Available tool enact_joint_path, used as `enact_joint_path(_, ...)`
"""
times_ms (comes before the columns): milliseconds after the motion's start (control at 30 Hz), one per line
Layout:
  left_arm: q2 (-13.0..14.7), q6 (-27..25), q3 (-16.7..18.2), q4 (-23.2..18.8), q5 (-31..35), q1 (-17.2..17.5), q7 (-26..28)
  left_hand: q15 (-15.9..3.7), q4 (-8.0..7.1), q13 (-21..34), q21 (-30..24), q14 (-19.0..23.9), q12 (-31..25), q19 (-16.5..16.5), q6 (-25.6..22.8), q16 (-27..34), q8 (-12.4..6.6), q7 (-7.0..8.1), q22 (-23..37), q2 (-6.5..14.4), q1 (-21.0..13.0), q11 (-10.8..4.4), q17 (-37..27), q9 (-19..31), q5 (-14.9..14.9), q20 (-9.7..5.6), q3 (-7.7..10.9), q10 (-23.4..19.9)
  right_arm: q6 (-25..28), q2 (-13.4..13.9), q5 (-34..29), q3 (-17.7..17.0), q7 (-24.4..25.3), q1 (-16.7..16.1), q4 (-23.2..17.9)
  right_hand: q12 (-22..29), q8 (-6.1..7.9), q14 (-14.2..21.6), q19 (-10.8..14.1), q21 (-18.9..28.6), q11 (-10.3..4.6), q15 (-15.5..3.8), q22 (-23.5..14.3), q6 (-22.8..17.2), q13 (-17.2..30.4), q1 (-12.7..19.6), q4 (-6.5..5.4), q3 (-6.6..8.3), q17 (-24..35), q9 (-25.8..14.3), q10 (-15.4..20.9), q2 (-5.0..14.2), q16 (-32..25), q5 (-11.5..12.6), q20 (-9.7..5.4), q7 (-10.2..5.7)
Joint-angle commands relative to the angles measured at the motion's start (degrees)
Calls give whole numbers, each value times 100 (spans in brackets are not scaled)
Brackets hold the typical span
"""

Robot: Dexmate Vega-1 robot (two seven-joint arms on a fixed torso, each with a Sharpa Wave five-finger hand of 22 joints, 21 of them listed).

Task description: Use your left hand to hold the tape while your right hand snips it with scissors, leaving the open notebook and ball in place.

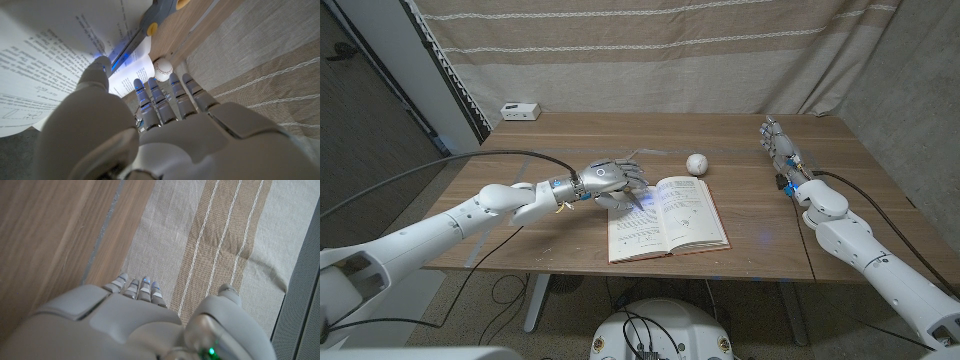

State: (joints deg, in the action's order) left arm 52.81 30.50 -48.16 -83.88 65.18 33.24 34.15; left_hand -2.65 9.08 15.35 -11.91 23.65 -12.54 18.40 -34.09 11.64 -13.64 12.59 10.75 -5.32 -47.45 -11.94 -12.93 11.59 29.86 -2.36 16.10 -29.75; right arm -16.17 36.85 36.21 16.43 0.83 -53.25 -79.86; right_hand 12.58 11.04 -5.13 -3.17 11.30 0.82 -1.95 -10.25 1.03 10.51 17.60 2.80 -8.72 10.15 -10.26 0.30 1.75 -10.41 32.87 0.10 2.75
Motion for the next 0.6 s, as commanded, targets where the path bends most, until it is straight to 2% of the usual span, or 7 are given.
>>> enact_joint_path(33,-44,65,-129,99,44,-89,17,-1015,-5,24,-31,124,-117,34,-94,68,-45,-1,17,-9,-112,-6,-35,24,-32,-631,92,-175,29,2,4,14,-12,22,2,-20,5,-60,-51,2,-22,-85,-10,-2,24,9,-5,-49,8,-27,-20,23,-8,51,11,-48)
enact_joint_path(600,-85,26,-208,133,58,-126,-40,-1017,-29,86,-66,324,-274,83,-322,112,-106,-7,33,-19,-191,-18,-85,18,-97,-629,166,-445,33,19,21,-7,-25,41,-31,-16,5,-49,-36,7,-20,-90,-10,-3,24,6,-9,-63,8,-27,-7,39,-11,53,-4,-49)
